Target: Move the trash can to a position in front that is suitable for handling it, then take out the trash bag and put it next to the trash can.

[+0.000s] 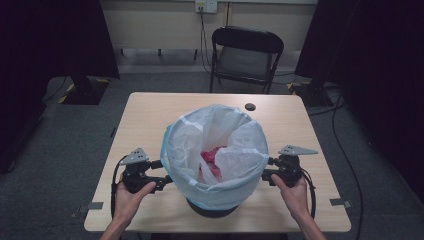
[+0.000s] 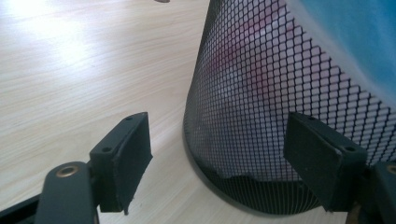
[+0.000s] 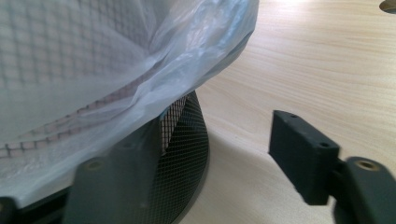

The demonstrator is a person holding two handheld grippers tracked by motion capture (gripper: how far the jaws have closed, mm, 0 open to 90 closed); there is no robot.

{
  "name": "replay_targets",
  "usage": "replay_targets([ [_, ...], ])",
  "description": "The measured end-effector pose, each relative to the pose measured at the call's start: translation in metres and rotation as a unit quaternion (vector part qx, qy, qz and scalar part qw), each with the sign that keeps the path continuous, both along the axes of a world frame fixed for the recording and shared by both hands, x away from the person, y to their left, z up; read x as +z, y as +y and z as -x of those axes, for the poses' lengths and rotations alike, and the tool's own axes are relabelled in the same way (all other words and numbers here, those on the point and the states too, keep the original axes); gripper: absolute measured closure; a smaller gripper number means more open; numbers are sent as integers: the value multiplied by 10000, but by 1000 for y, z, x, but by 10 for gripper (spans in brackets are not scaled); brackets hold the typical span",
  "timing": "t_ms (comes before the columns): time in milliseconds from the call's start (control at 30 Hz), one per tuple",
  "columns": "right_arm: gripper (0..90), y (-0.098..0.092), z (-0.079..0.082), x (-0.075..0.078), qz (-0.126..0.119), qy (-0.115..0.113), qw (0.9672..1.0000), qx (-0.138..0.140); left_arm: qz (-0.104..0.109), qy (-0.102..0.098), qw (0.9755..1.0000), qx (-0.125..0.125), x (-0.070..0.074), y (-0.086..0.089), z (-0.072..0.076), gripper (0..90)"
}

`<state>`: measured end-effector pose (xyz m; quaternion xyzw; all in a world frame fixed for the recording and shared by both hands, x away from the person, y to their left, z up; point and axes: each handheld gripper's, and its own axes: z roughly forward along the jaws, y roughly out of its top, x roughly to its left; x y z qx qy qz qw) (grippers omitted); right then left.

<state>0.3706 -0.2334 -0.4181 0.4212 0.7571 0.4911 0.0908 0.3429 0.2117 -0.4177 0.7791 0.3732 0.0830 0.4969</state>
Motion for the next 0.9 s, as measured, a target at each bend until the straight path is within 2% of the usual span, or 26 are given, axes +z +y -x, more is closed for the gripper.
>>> replay_targets([
  [33,288,-1,0,1,2,20,10000,0,-67,7,10000,17,-1,2,0,232],
  [133,271,-7,-1,4,61,12,10000,-43,-81,114,9998,115,-5,11,-2,231],
  [233,262,-14,-2,6,45,0,9999,-120,-32,143,9996,246,-4,23,-6,227],
  [333,254,-20,-5,9,89,15,9998,-198,87,75,9993,357,2,35,-7,233],
  [433,274,-24,-4,16,52,-40,9997,-222,188,-96,9988,442,15,43,-4,264],
  [533,331,-29,-1,28,-58,-182,9995,-265,346,-250,9983,400,29,48,1,300],
  [633,382,-33,0,40,-221,-365,9987,-267,287,-479,9977,375,44,47,5,334],
  [667,398,-33,0,43,-257,-393,9986,-236,301,-558,9973,369,49,46,7,349],
  [800,429,-31,3,62,-379,-580,9975,-143,583,-806,9946,309,71,42,12,425],
  [900,435,-29,5,79,-497,-763,9958,-84,639,-970,9929,267,86,41,13,431],
])
